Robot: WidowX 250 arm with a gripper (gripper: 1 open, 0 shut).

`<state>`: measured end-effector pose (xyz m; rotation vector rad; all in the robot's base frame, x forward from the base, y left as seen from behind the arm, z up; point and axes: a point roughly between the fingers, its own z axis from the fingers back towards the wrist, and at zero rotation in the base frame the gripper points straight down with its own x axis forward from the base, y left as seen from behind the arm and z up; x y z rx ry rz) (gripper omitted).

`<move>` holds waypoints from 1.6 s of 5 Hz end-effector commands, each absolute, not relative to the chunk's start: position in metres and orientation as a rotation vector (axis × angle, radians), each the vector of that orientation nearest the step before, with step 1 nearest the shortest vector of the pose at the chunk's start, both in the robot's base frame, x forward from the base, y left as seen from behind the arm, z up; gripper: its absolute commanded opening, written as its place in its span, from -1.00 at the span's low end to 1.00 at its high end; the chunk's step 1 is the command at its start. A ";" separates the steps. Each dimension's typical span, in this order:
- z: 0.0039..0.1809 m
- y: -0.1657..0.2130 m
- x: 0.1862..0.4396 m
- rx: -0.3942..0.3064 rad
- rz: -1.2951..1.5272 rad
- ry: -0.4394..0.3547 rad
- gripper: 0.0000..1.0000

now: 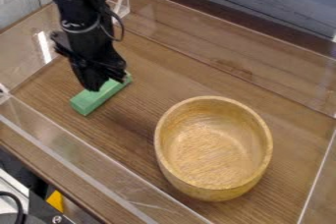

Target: Remove the green block from inside the brown bowl and put it on the table

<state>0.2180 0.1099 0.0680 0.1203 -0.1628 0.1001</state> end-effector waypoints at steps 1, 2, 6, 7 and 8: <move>0.068 0.112 0.225 0.139 0.065 -0.199 -1.00; 0.056 0.107 0.225 0.135 0.032 -0.188 -1.00; 0.058 0.087 0.227 0.096 -0.046 -0.143 1.00; 0.065 0.090 0.228 0.086 -0.023 -0.136 1.00; 0.072 0.095 0.230 0.077 0.001 -0.133 1.00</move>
